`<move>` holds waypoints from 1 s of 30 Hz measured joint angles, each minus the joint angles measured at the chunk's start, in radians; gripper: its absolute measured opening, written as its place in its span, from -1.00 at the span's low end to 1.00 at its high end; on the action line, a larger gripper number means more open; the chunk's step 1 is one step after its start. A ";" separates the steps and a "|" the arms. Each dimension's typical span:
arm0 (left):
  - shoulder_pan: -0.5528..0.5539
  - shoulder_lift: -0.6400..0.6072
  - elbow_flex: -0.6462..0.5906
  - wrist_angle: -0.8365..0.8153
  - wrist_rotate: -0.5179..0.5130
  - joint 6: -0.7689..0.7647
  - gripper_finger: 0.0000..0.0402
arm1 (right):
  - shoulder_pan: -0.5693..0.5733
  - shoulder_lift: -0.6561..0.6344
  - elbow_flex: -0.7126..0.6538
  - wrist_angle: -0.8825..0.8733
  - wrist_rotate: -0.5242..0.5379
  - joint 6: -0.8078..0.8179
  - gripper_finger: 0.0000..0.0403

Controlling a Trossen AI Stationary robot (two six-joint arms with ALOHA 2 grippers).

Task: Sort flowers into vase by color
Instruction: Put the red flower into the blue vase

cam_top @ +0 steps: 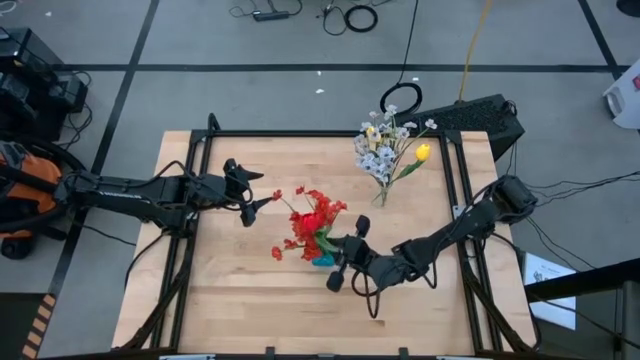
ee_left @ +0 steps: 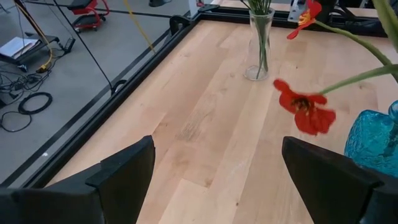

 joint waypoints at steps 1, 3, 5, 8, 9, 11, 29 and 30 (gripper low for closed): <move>0.000 0.000 0.000 0.000 0.000 0.000 0.77 | 0.003 0.000 0.000 -0.023 -0.001 0.019 -1.00; 0.000 0.000 0.000 0.000 0.000 0.000 0.77 | 0.010 0.000 0.000 -0.070 0.000 0.051 -1.00; 0.000 0.000 0.000 0.000 0.000 0.000 0.77 | 0.018 0.000 0.000 -0.097 0.003 0.073 -1.00; 0.000 0.000 0.000 0.000 0.000 0.000 0.77 | 0.029 0.000 0.000 -0.128 0.005 0.086 -1.00; 0.000 0.000 0.000 0.000 0.000 0.000 0.77 | 0.032 0.000 0.000 -0.149 0.004 0.086 -1.00; 0.000 0.000 0.000 0.000 0.000 0.000 0.77 | 0.036 0.000 0.000 -0.198 0.003 0.097 -1.00; 0.000 0.000 0.000 0.000 0.000 -0.001 0.77 | 0.034 0.000 0.000 -0.369 -0.057 0.300 -0.88; 0.000 0.000 0.000 0.000 0.000 -0.001 0.77 | 0.034 0.000 0.000 -0.371 -0.058 0.313 -0.85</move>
